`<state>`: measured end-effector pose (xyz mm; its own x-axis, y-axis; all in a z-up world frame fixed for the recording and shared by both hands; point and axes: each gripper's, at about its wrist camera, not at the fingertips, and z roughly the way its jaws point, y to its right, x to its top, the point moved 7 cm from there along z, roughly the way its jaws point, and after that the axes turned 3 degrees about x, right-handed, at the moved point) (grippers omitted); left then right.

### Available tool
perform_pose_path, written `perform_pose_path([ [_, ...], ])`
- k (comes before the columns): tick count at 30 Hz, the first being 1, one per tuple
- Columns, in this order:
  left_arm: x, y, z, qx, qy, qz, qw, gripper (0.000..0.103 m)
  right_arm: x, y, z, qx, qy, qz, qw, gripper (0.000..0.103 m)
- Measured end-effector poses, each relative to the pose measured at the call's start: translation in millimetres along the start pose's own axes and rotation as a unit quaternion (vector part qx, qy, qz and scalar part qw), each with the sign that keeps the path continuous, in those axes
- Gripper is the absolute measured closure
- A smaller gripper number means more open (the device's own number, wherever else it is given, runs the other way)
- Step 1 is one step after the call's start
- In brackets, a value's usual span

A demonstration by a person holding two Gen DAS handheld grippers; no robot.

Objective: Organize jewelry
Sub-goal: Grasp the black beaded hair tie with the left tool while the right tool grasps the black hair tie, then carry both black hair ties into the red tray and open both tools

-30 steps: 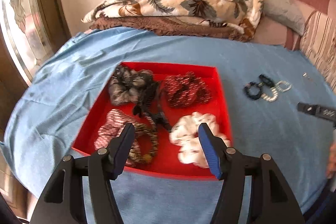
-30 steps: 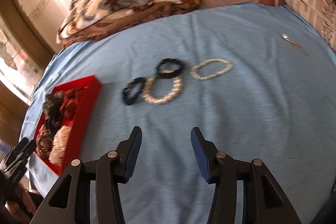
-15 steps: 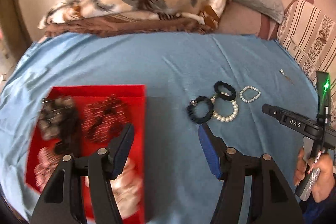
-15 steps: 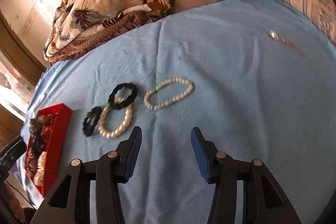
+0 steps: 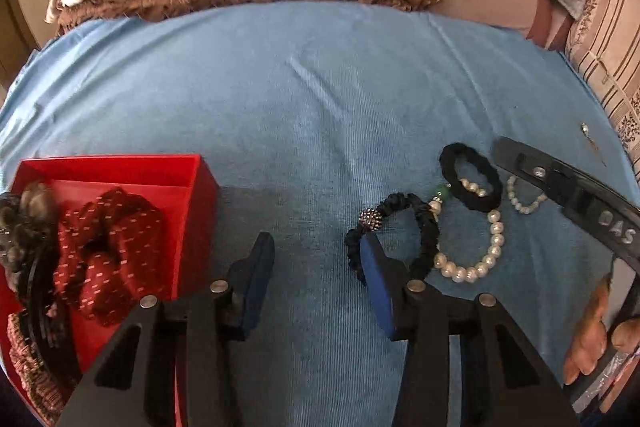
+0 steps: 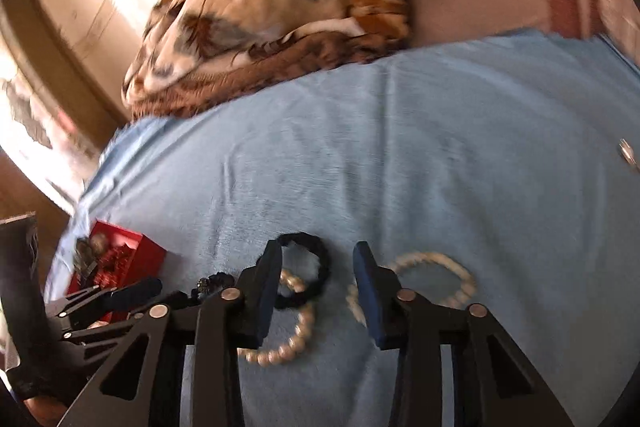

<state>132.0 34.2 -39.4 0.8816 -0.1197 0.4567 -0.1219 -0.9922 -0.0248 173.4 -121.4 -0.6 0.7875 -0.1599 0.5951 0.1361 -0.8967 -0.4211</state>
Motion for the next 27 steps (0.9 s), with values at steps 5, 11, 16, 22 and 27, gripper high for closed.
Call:
perform_pose_path([
  [5, 3.1, 8.9, 6.8, 0.007, 0.01, 0.02, 0.9997, 0.059, -5.7, 3.6, 22.7, -0.021, -0.023, -0.024, 0.999, 0.064],
  [11, 2.3, 17.4, 8.8, 0.022, 0.029, 0.034, 0.9988, 0.078, -10.8, -0.3, 23.2, -0.05, -0.022, -0.056, 0.997, 0.072],
  [16, 0.2, 26.2, -2.1, 0.009, 0.027, 0.043, 0.9987, 0.098, -10.0, -5.4, 16.9, -0.017, -0.015, -0.039, 0.999, 0.095],
  [22, -6.2, 27.0, -53.1, -0.027, 0.059, 0.036, 0.9973, 0.098, -2.9, -20.9, -14.9, -0.014, 0.022, -0.039, 0.999, 0.095],
  [27, -23.3, 8.3, -111.1, -0.05, 0.099, 0.025, 0.9936, 0.098, -11.6, -37.9, -36.5, -0.001, 0.034, -0.029, 0.999, 0.095],
])
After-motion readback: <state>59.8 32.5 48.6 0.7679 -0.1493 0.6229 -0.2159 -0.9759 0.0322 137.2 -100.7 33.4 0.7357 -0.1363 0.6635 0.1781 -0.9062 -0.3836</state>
